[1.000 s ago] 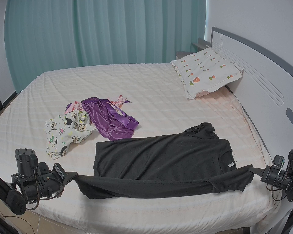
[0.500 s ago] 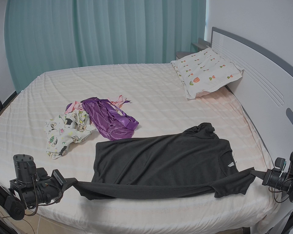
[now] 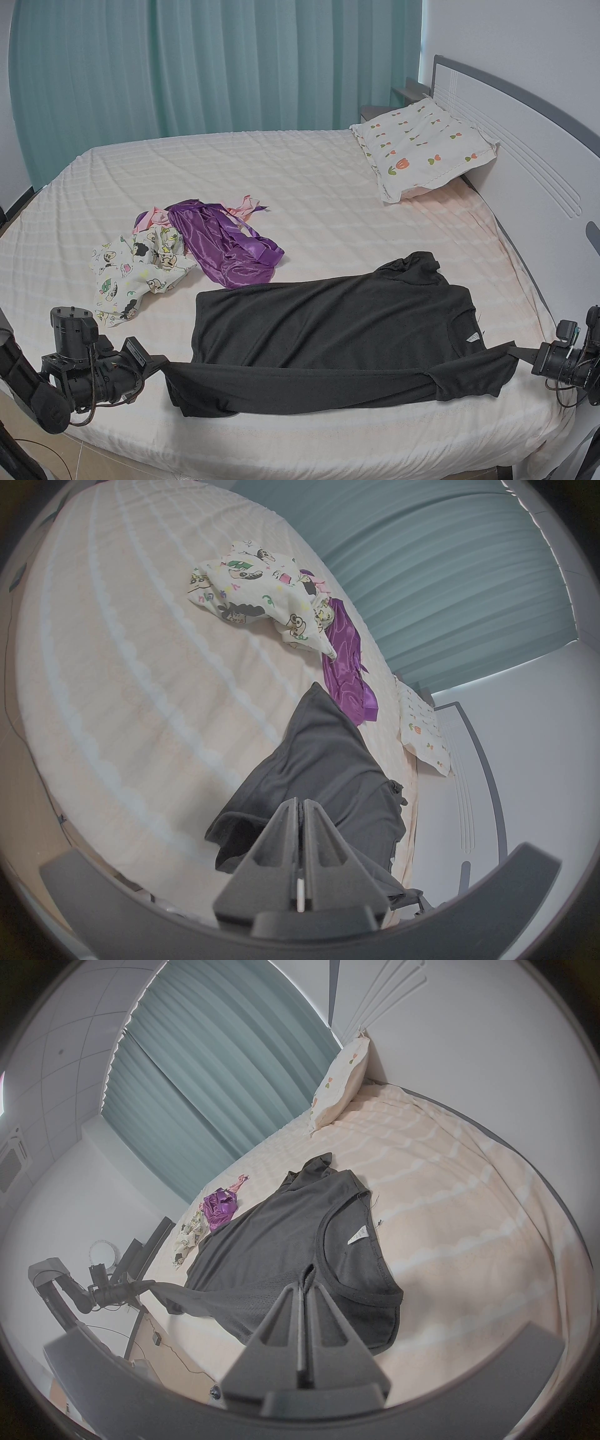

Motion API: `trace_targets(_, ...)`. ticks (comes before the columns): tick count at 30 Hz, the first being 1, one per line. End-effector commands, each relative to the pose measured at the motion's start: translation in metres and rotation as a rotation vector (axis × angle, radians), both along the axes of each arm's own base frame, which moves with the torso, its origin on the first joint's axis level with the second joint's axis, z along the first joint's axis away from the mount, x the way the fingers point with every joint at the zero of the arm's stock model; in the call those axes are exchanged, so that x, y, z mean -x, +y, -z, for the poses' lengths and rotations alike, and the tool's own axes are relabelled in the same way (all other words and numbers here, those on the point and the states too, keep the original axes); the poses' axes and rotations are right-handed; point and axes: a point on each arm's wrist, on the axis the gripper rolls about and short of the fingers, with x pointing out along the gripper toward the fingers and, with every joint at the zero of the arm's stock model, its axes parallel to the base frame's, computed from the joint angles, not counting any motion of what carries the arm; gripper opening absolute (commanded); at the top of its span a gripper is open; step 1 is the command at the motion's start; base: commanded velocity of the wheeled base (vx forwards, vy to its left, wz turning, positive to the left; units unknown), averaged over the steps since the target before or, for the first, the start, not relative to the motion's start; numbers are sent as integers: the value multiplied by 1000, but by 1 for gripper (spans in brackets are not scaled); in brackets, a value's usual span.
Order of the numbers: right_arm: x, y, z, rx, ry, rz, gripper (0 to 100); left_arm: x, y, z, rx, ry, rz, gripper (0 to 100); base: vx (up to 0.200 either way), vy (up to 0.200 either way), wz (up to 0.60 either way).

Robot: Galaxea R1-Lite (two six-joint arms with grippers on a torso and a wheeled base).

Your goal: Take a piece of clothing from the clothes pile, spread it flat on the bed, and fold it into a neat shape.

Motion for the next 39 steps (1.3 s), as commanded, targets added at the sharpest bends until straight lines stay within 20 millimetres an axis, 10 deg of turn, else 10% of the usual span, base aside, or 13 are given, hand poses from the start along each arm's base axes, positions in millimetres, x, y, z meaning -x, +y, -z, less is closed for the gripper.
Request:
trace_targets(1,-10,0,8,-10,31,-17,0,-14,-1,22,-9,44,-4,0,0,0,0)
trace_targets(39,-68,-4,59,-122,25,14,0,-78,-8,76,-55,19,-85,0,0,0,0)
